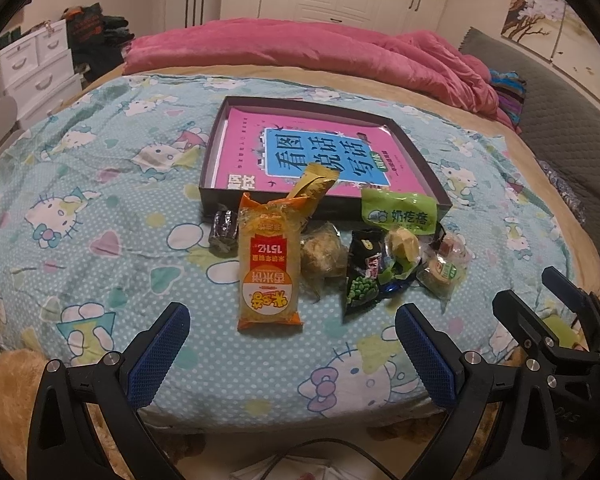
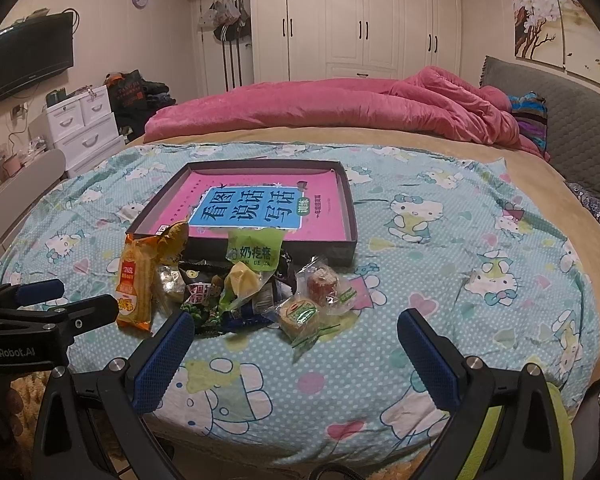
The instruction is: Organize snacks
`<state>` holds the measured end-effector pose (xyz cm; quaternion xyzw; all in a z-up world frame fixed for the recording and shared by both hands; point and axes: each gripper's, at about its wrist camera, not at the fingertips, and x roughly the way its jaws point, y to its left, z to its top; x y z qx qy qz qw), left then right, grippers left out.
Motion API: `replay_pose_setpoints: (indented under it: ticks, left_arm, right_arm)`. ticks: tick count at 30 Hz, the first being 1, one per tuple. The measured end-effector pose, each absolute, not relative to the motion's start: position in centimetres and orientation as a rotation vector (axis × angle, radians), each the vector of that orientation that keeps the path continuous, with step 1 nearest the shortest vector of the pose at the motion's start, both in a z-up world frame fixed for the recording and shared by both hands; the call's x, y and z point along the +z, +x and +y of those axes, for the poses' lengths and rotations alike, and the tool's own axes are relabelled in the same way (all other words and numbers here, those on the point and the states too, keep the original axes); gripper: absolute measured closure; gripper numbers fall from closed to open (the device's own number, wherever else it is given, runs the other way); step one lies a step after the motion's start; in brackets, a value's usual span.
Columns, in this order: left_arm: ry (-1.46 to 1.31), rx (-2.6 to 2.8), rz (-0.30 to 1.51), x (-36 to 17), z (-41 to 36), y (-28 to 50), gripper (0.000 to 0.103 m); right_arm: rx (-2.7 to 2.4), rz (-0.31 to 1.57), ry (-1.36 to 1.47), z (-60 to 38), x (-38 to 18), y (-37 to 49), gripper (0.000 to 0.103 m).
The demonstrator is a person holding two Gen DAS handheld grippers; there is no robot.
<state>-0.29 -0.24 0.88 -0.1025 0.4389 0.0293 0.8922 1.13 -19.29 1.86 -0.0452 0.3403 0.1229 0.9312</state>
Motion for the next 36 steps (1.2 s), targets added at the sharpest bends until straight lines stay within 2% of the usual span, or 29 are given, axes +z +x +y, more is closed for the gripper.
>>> replay_pose_setpoints:
  ticks: [9,22,26,31,36]
  left_arm:
    - [-0.259,0.075,0.942,-0.2,1.1,0.5,0.001]
    - [-0.291,0.113,1.018,-3.1,3.0,2.7,0.001]
    - [-0.286,0.114,1.020,-3.5,3.1,3.3,0.001]
    - [-0.261,0.103,1.008,-3.7,3.1,3.9,0.001]
    - [-0.278,0.077,1.013,-4.0,3.1,4.4,0.007]
  right_arm:
    - [0.265,0.730,-0.093,-19.0,1.1,1.9,0.000]
    - [0.269,0.889,-0.015,-20.2,-2.3,5.9,0.001]
    - [0.262,0.927,0.000,-20.5,-3.3,7.1,0.012]
    - [0.280,0.957,0.012,-20.1,-4.4,8.3,0.032]
    - [0.278,0.970,0.014,-19.9,-5.1,9.2,0.041]
